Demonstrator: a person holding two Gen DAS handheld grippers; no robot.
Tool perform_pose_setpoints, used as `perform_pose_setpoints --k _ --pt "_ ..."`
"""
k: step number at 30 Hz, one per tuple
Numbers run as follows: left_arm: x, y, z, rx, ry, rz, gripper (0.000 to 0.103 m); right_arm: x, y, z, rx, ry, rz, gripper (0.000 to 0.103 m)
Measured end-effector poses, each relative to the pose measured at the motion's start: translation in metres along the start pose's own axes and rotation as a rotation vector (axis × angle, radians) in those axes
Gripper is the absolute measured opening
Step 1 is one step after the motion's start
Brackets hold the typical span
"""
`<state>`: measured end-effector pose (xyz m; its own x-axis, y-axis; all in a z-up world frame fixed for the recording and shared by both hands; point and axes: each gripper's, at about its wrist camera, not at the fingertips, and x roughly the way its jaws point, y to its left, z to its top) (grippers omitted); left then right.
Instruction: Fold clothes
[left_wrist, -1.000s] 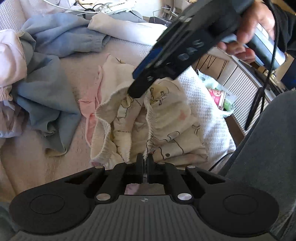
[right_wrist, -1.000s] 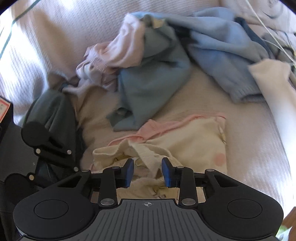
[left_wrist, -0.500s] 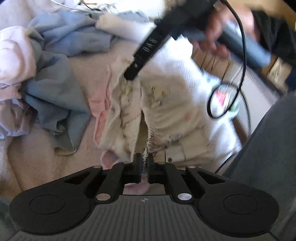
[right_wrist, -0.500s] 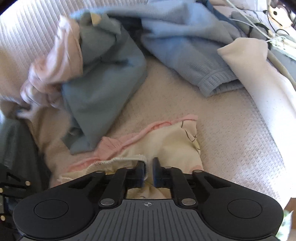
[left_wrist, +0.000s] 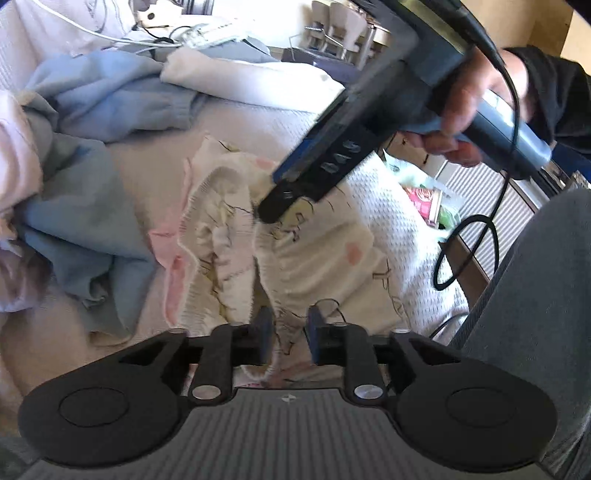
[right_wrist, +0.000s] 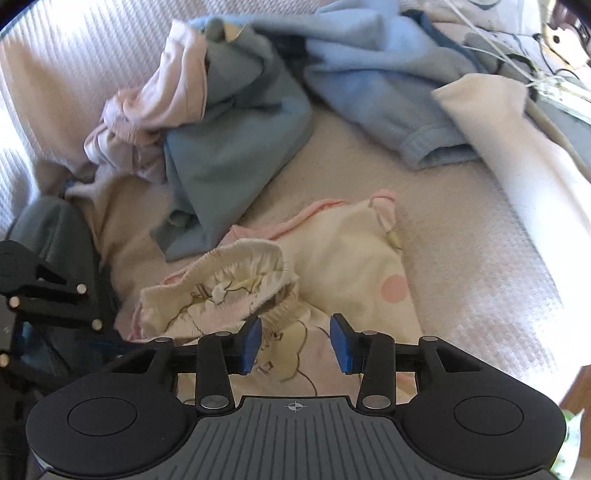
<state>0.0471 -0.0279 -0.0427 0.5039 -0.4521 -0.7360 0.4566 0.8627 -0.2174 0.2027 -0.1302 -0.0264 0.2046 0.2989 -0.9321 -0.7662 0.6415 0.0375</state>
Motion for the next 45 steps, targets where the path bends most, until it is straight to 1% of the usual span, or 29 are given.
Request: perform_pose_setpoints --k 1,4,6,7,8,9,10,12,14,16,17,18,20,21,23,24,26,27,28,29,31,32,33,34,36,38,39,42,45 --pt "0.004 0.001 0.000 0.001 0.004 0.007 0.032 0.004 0.001 0.000 -0.001 0.001 0.006 0.041" --pt "0.013 0.003 0.002 -0.007 0.004 0.012 0.034 0.011 0.003 0.005 0.022 -0.026 0.035 0.041" --pt "0.020 0.006 0.006 -0.003 0.007 0.007 0.033 0.016 0.006 0.008 0.000 -0.021 0.032 0.041" --pt "0.024 0.007 0.007 0.001 0.025 0.012 0.030 0.023 0.007 0.009 -0.008 0.004 0.018 0.041" --pt "0.026 0.009 0.008 0.001 0.036 0.013 0.012 0.029 0.008 0.010 -0.016 0.029 0.004 0.039" --pt "0.024 0.011 0.008 -0.009 0.032 0.004 0.003 0.033 0.006 0.010 -0.005 0.042 0.003 0.029" --pt "0.022 0.014 0.009 -0.019 0.027 -0.006 0.003 0.035 0.004 0.009 0.010 0.047 0.004 0.017" --pt "0.008 0.021 0.013 -0.049 -0.006 -0.035 0.003 0.027 0.000 0.007 0.032 0.013 0.007 0.012" --pt "-0.005 0.024 0.015 -0.069 -0.044 -0.065 0.003 0.013 -0.007 0.007 0.067 -0.031 0.020 0.011" --pt "-0.012 0.029 0.021 -0.087 -0.079 -0.061 0.003 -0.003 -0.017 0.010 0.107 -0.068 0.030 0.011" --pt "-0.011 0.032 0.023 -0.098 -0.083 -0.043 0.003 -0.006 -0.021 0.013 0.113 -0.077 0.013 0.011" --pt "-0.006 0.036 0.024 -0.108 -0.070 -0.021 0.003 -0.008 -0.024 0.017 0.119 -0.085 -0.005 0.011" --pt "0.007 0.044 0.021 -0.150 -0.011 0.032 0.003 0.002 -0.030 0.026 0.145 -0.067 0.009 0.012" --pt "0.013 0.046 0.018 -0.155 0.009 0.047 0.004 0.013 -0.028 0.029 0.143 -0.059 0.003 0.013" --pt "0.021 0.047 0.010 -0.159 0.028 0.087 0.005 0.036 -0.024 0.034 0.139 -0.041 -0.011 0.020" --pt "0.023 0.048 0.007 -0.165 0.032 0.102 0.008 0.038 -0.024 0.034 0.142 -0.042 -0.015 0.025" --pt "0.021 0.047 0.004 -0.179 0.025 0.111 0.009 0.040 -0.024 0.034 0.149 -0.043 -0.022 0.027" --pt "0.016 0.049 0.005 -0.198 0.020 0.103 0.012 0.041 -0.024 0.034 0.152 -0.044 -0.026 0.031" --pt "0.012 0.051 0.006 -0.217 0.014 0.095 0.016 0.042 -0.024 0.035 0.156 -0.045 -0.030 0.040" --pt "0.004 0.052 0.007 -0.246 -0.003 0.079 0.019 0.029 -0.026 0.032 0.156 -0.075 -0.046 0.044" --pt "-0.011 0.052 0.007 -0.304 -0.032 0.055 0.036 0.001 -0.030 0.026 0.157 -0.138 -0.080 0.060" --pt "-0.017 0.051 0.006 -0.332 -0.043 0.047 0.040 -0.013 -0.035 0.020 0.155 -0.171 -0.076 0.065" --pt "-0.024 0.049 0.005 -0.361 -0.054 0.038 0.051 -0.028 -0.040 0.013 0.153 -0.203 -0.070 0.073" --pt "-0.031 0.048 0.004 -0.389 -0.065 0.030 0.058 -0.043 -0.046 0.007 0.151 -0.235 -0.065 0.074" --pt "-0.040 0.043 -0.004 -0.448 -0.064 0.012 0.063 -0.061 -0.054 -0.006 0.109 -0.248 -0.029 0.074" --pt "-0.033 0.034 -0.014 -0.487 -0.029 0.017 0.064 -0.067 -0.059 -0.018 0.047 -0.225 -0.020 0.074" --pt "-0.026 0.032 -0.018 -0.500 -0.004 0.037 0.064 -0.067 -0.060 -0.022 0.018 -0.207 -0.019 0.075" --pt "-0.007 0.031 -0.030 -0.547 0.071 0.088 0.064 -0.051 -0.062 -0.024 -0.007 -0.159 -0.031 0.078" --pt "0.004 0.027 -0.032 -0.534 0.120 0.108 0.068 -0.029 -0.060 -0.019 -0.013 -0.124 -0.005 0.079"
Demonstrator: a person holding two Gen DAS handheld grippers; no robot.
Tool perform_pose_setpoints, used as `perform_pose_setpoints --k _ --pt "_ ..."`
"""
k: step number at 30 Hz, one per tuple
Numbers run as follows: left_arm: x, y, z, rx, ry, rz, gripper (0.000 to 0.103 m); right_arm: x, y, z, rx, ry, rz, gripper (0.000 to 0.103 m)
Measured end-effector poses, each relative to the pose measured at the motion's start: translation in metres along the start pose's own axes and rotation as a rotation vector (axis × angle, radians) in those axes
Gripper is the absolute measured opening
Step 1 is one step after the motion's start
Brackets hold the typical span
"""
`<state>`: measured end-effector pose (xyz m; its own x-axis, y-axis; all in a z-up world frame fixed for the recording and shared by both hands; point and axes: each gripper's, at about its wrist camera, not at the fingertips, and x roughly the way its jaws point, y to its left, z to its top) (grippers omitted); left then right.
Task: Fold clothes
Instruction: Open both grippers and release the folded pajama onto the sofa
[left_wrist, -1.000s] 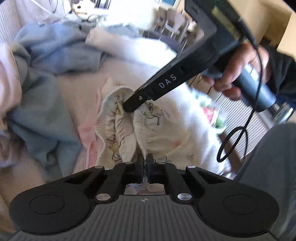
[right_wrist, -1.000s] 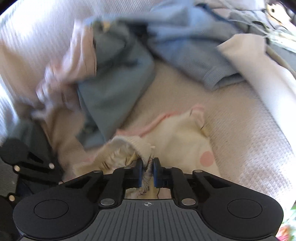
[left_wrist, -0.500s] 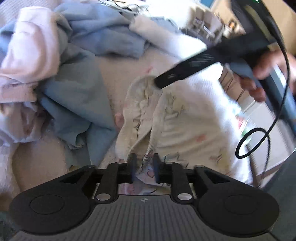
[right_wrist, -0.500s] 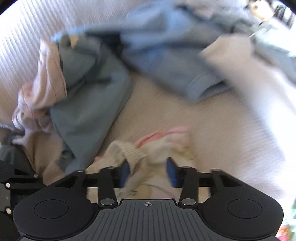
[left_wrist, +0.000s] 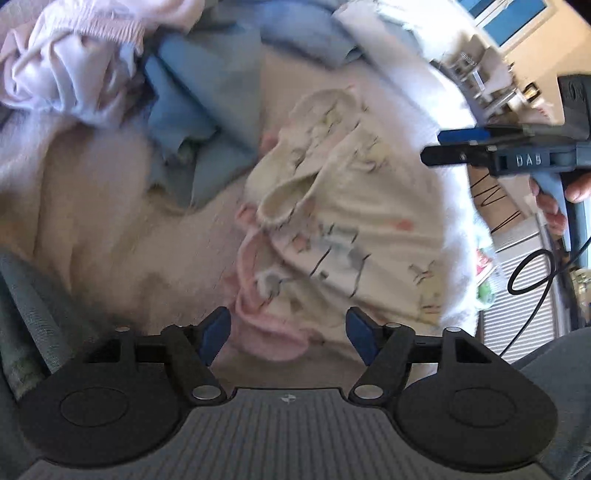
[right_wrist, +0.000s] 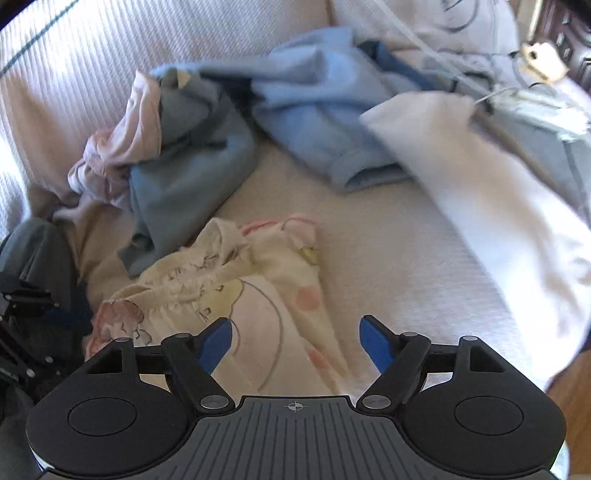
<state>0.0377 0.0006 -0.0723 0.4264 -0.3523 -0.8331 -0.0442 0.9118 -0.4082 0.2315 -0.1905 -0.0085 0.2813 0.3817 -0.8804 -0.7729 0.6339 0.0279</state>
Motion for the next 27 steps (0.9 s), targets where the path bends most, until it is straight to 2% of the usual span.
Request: perform_pose_setpoints --k 2,4,9,11,12,13,14,16,19,22,25,27 --pt "0.008 -0.002 -0.002 0.009 0.027 0.021 0.069 0.015 0.002 0.002 -0.029 0.019 0.023 0.082" --pt "0.018 -0.005 0.001 0.019 0.061 -0.013 0.069 0.031 0.005 0.005 -0.057 0.049 0.036 0.083" --pt "0.031 -0.018 0.014 0.086 0.041 0.003 0.064 0.064 0.005 0.008 -0.065 0.101 0.046 0.082" --pt "0.032 -0.018 0.017 0.074 0.028 -0.006 0.047 0.075 0.006 0.007 -0.057 0.117 0.030 0.082" --pt "0.033 -0.019 0.018 0.077 0.023 -0.013 0.030 0.075 0.008 0.006 -0.061 0.114 0.021 0.082" --pt "0.033 -0.020 0.018 0.081 0.018 -0.019 0.025 0.076 0.011 0.005 -0.066 0.109 0.013 0.077" --pt "0.033 -0.021 0.019 0.085 0.013 -0.026 0.013 0.074 0.012 0.004 -0.053 0.108 0.011 0.071" --pt "0.032 -0.026 0.022 0.107 -0.001 -0.042 0.010 0.069 0.013 0.003 -0.010 0.107 0.029 0.034" --pt "0.024 -0.034 0.030 0.179 -0.040 -0.041 0.009 0.058 0.020 -0.001 0.001 0.096 0.004 0.015" --pt "0.011 -0.039 0.046 0.256 -0.089 -0.030 0.008 0.040 0.013 -0.006 0.060 0.059 -0.022 0.011" --pt "-0.005 -0.044 0.073 0.323 -0.164 0.013 0.008 0.011 -0.010 -0.022 0.197 0.010 -0.058 0.011" --pt "-0.008 -0.046 0.093 0.341 -0.188 0.020 0.007 -0.006 -0.031 -0.042 0.350 -0.007 -0.066 0.011"
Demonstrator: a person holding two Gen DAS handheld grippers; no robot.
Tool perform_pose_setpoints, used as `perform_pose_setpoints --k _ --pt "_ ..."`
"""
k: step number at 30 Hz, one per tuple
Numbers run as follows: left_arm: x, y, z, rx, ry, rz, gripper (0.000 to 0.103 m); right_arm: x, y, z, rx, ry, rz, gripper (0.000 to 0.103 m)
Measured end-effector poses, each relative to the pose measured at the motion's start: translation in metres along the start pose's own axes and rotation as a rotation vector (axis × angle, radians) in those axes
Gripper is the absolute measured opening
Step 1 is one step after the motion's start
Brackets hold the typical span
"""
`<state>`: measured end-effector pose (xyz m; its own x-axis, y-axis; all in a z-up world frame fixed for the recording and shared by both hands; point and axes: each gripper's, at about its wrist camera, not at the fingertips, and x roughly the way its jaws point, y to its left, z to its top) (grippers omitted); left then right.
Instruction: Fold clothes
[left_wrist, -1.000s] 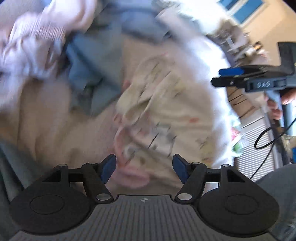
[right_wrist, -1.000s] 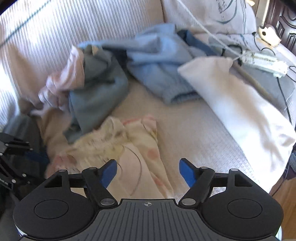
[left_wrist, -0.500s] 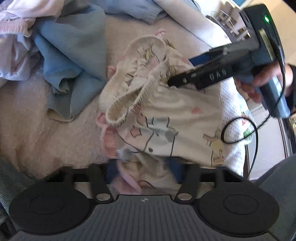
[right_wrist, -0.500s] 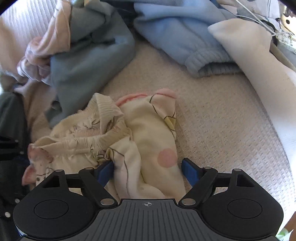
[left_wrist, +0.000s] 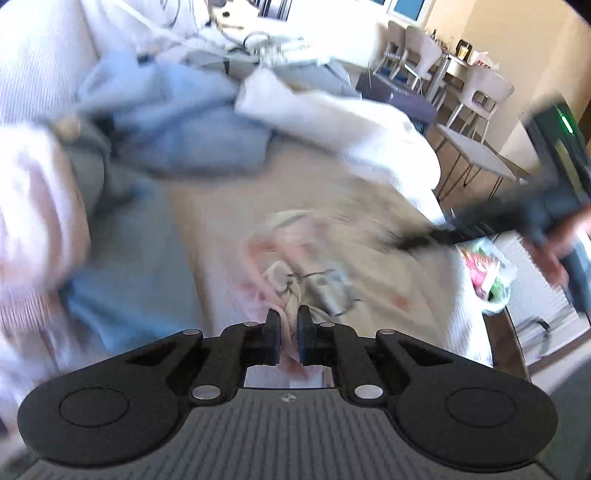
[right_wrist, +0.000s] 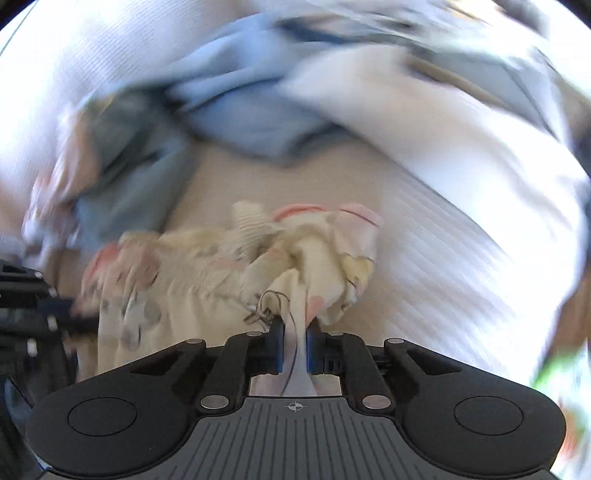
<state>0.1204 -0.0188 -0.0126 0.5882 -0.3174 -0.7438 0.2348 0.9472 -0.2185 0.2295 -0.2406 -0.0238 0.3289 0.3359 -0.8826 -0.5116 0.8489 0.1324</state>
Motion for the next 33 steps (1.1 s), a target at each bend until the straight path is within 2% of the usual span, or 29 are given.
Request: perform_pose_setpoints --k 2,4,7,10,11,12,13,15,19,23,28,33 --pt "0.009 0.002 0.013 0.016 -0.008 0.003 0.006 -0.009 -0.027 -0.017 0.160 0.007 0.035 0.011" --pt "0.031 -0.003 0.017 0.061 0.002 0.057 0.005 -0.010 -0.048 -0.036 0.286 0.030 0.067 0.012" --pt "0.045 0.002 0.016 0.090 0.048 0.107 0.005 -0.004 -0.060 -0.049 0.376 0.048 0.085 0.019" --pt "0.046 0.010 0.007 0.060 0.077 0.121 0.008 0.004 -0.067 -0.056 0.445 0.055 0.101 0.026" --pt "0.038 0.013 0.004 0.035 0.076 0.114 0.009 0.001 -0.066 -0.055 0.435 0.052 0.089 0.028" --pt "0.033 0.015 0.004 0.022 0.072 0.108 0.015 -0.002 -0.063 -0.052 0.409 0.049 0.068 0.035" --pt "0.028 0.017 0.003 0.008 0.068 0.101 0.024 -0.006 -0.059 -0.050 0.374 0.047 0.035 0.045" --pt "0.014 0.017 0.003 -0.009 0.042 0.103 0.038 -0.014 -0.051 -0.045 0.304 0.036 -0.026 0.054" --pt "-0.006 0.007 0.005 -0.012 0.016 0.104 0.054 -0.038 -0.043 -0.045 0.227 -0.022 -0.072 0.057" --pt "-0.014 -0.007 0.006 0.001 0.006 0.090 0.068 -0.060 -0.035 -0.049 0.197 -0.088 -0.055 0.065" --pt "-0.012 -0.022 0.004 0.022 0.025 0.075 0.071 -0.068 -0.024 -0.051 0.158 -0.093 -0.006 0.071" --pt "-0.009 -0.028 -0.003 0.029 0.055 0.072 0.074 -0.066 -0.010 -0.055 0.107 -0.085 -0.023 0.071"
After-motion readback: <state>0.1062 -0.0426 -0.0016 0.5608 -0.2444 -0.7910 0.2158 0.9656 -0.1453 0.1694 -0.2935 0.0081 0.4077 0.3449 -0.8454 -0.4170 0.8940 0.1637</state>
